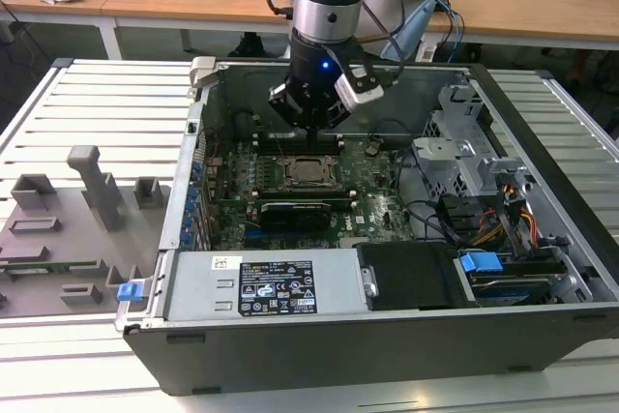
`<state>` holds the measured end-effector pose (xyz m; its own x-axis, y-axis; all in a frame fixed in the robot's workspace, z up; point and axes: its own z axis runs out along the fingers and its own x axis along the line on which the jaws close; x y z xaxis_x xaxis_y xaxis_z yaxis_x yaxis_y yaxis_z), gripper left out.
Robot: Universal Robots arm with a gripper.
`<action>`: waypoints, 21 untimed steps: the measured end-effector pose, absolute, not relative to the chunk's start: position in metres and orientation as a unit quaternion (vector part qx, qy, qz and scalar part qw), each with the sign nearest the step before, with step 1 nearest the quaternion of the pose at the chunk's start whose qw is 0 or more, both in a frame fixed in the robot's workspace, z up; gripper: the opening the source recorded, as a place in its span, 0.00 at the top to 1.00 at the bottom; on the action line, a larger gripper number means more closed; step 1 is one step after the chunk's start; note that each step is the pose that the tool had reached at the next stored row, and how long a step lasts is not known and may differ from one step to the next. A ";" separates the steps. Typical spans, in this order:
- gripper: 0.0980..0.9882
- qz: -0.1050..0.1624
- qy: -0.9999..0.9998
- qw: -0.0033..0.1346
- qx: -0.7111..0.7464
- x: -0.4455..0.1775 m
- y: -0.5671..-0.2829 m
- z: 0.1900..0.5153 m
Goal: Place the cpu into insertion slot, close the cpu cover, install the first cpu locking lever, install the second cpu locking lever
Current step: 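Install the first cpu locking lever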
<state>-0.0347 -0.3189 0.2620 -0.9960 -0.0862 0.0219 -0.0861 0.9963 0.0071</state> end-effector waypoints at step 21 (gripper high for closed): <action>0.99 -0.003 -0.999 0.011 0.040 -0.102 -0.298 0.261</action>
